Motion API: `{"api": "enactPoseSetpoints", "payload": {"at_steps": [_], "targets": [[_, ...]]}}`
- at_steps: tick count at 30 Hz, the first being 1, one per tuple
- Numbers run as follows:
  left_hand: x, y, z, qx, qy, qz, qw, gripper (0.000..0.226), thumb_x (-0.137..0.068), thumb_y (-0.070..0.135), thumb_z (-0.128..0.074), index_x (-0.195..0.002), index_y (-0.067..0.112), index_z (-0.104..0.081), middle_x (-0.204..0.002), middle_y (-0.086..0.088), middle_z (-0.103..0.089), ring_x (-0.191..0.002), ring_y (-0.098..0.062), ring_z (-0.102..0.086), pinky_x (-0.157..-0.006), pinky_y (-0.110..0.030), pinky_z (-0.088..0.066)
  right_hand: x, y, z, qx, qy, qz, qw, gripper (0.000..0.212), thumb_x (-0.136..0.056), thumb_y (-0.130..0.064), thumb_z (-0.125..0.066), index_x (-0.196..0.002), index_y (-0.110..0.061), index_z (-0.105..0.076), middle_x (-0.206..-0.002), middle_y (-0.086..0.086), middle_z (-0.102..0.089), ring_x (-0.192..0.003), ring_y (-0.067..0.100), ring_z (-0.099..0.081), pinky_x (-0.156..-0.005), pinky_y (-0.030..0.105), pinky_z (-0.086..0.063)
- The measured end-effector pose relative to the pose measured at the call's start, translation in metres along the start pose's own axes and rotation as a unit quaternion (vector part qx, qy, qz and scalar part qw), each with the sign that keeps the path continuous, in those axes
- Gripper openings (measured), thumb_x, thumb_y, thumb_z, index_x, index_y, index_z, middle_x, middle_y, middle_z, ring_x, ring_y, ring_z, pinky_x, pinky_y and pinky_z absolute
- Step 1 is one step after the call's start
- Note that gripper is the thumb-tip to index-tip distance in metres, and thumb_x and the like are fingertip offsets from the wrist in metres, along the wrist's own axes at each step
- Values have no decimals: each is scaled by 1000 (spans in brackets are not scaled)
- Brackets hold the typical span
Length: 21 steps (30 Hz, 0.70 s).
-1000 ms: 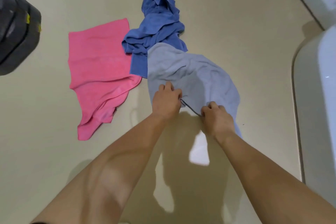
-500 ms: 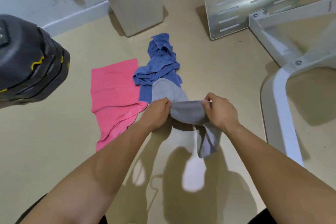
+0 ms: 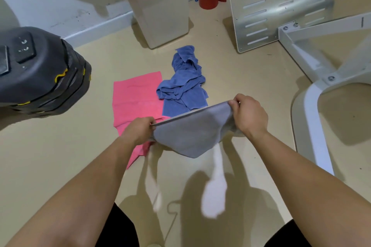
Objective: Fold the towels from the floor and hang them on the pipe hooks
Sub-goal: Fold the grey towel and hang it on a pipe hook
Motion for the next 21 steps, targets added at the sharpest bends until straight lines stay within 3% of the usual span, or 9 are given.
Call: {"api": "enactPoseSetpoints", "payload": {"at_steps": [4, 9, 11, 13, 15, 17, 19, 21], "targets": [[12, -34, 25, 24, 62, 55, 996, 18, -98, 25, -48, -84, 18, -57, -89, -15, -68, -87, -37, -60, -66, -37, -41, -4, -11, 14, -35, -3, -15, 999, 27, -99, -41, -46, -86, -22, -59, -86, 1, -59, -79, 28, -51, -64, 32, -37], [62, 49, 102, 86, 74, -46, 992, 22, -98, 32, -51, -77, 26, -54, -70, 2, -60, -72, -28, -54, -61, -37, -42, 34, -87, 51, -52, -117, 18, 992, 20, -91, -42, -57, -84, -25, -64, -76, -5, -61, -78, 24, -59, -59, 31, -40], [96, 93, 151, 78, 67, -92, 990, 21, -96, 32, -49, -79, 25, -59, -72, 6, -62, -73, -24, -56, -60, -37, -44, 60, -131, 85, -44, -163, 47, 985, 15, -89, -41, -59, -97, -30, -66, -85, -5, -65, -85, 24, -63, -62, 32, -46], [132, 127, 205, 76, 58, -116, 989, 20, -90, 35, -47, -79, 25, -59, -73, 5, -63, -72, -21, -57, -61, -40, -48, 84, -175, 132, -33, -208, 70, 975, 35, -90, -41, -62, -125, -37, -58, -99, -2, -67, -95, 25, -63, -73, 34, -50], [175, 154, 265, 80, 52, -127, 987, 22, -86, 38, -44, -79, 24, -59, -72, 5, -63, -71, -18, -58, -62, -42, -49, 105, -214, 187, -31, -249, 80, 965, 50, -91, -42, -62, -139, -39, -48, -107, -1, -66, -101, 24, -62, -84, 37, -52], [221, 178, 327, 86, 47, -136, 986, 25, -87, 42, -44, -78, 28, -62, -72, 6, -65, -70, -15, -59, -63, -42, -49, 124, -250, 247, -36, -267, 87, 959, 35, -92, -41, -62, -127, -39, -59, -99, -6, -65, -95, 20, -61, -82, 35, -52], [268, 197, 387, 102, 45, -142, 984, 24, -91, 44, -47, -74, 36, -62, -71, 10, -65, -69, -11, -59, -63, -39, -49, 141, -279, 313, -37, -254, 88, 962, 5, -91, -39, -62, -95, -37, -65, -81, -10, -61, -82, 18, -59, -71, 33, -49], [311, 209, 438, 119, 49, -136, 982, 25, -93, 46, -49, -75, 36, -64, -72, 11, -65, -69, -10, -59, -63, -36, -48, 157, -302, 379, -42, -233, 81, 968, 13, -90, -37, -60, -77, -34, -60, -75, -8, -61, -76, 19, -58, -65, 33, -48]]}}
Point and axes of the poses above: each hand's wrist, its own x-axis away from the middle knuckle, its own z-axis out of the back of the hand, y = z × x, the point moved 10 cm from there along -x, towards the middle knuckle
